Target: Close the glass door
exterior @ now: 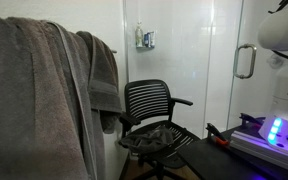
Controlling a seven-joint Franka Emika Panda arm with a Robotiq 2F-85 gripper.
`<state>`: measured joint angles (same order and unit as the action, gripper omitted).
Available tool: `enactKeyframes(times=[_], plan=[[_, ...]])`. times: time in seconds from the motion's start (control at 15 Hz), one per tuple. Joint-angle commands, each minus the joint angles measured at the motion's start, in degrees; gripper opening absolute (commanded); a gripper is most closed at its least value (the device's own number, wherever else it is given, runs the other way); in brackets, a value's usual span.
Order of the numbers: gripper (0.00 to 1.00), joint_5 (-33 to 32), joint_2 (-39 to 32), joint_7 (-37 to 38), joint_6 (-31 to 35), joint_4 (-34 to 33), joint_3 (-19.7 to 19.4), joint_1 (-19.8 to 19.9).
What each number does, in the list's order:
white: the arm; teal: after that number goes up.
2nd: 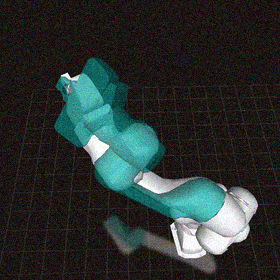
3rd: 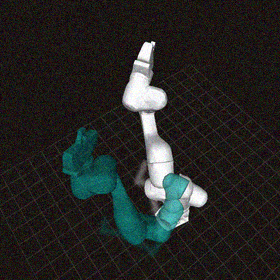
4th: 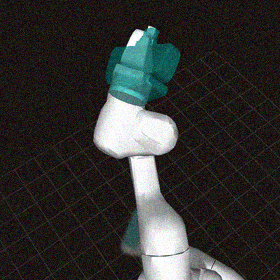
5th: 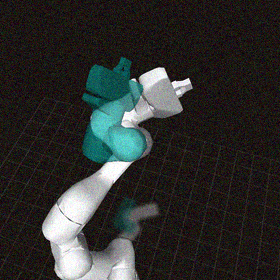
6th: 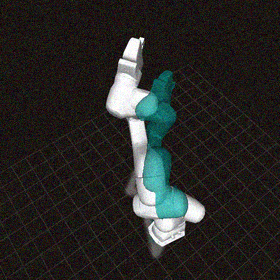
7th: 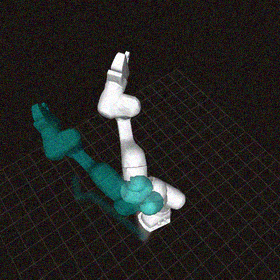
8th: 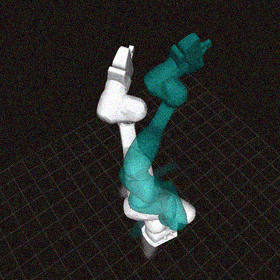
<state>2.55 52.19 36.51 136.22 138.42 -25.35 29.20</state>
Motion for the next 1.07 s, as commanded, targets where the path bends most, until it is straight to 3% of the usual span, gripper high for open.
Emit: enactKeyframes(times=[0.0,0.47,0.8,1.0], plan=[[1.0,2.15,-7.52,0.25,3.81,-1.29,2.1,3.66],[1.0,7.16,-14.68,-2.08,1.36,-6.88,0.64,1.43],[1.0,12.68,-20.47,-6.52,-8.28,-14.55,-2.15,-2.43],[1.0,13.14,-24.94,-6.72,-12.44,-18.87,-1.75,-2.15]])
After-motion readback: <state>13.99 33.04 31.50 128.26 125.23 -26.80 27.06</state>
